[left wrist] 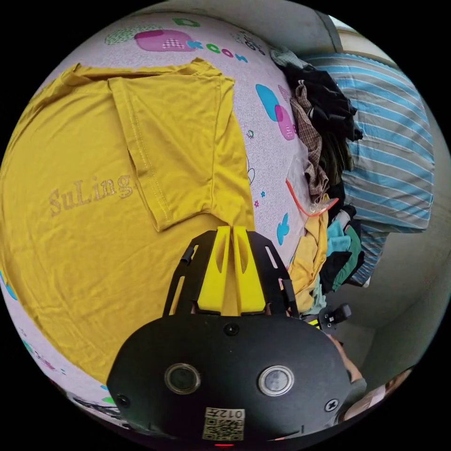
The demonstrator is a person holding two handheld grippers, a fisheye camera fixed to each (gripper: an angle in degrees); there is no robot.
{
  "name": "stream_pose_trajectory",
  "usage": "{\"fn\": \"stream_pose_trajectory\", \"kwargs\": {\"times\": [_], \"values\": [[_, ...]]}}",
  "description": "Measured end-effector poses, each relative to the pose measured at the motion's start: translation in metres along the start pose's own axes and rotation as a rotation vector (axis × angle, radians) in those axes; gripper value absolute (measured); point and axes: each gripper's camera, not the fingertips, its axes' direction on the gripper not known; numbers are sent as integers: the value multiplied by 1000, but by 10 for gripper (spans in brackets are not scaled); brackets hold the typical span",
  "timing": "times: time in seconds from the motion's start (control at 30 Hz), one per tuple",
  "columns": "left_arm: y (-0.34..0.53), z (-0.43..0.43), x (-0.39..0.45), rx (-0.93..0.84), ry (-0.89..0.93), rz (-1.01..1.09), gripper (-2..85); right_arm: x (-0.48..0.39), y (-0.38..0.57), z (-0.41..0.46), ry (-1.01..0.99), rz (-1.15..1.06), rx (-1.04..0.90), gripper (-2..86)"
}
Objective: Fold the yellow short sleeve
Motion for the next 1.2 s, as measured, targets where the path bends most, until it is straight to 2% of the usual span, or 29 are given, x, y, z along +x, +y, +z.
{"fn": "stream_pose_trajectory", "kwargs": {"times": [0.17, 0.3, 0.43, 0.57, 0.67, 0.8, 1.0, 1.07, 1.2], "values": [[2, -9, 1, -23, -60, 39, 11, -14, -30, 35, -35, -72, -85, -4], [11, -9, 0, -28, -112, 41, 10, -8, -45, 69, -11, -25, -136, 3], [31, -15, -8, -24, -106, 19, 10, -6, -51, 108, -49, -20, -265, 34], [62, -24, -4, -2, -119, 94, 9, 5, -49, 87, -3, 26, -178, 51], [95, -16, 10, -56, -89, 215, 9, 30, -43, 66, 108, 145, -90, 53], [140, 3, 27, -115, -24, 313, 9, 52, -41, 71, 144, 237, -77, 57], [152, 1, 23, -75, 69, 227, 11, 59, -55, 114, 104, 260, -131, 50], [146, -8, 18, -41, 79, 186, 12, 51, -60, 127, 169, 208, -169, 10], [123, -39, 1, 69, 99, 63, 12, 40, -67, 142, 213, 148, -225, -2]]}}
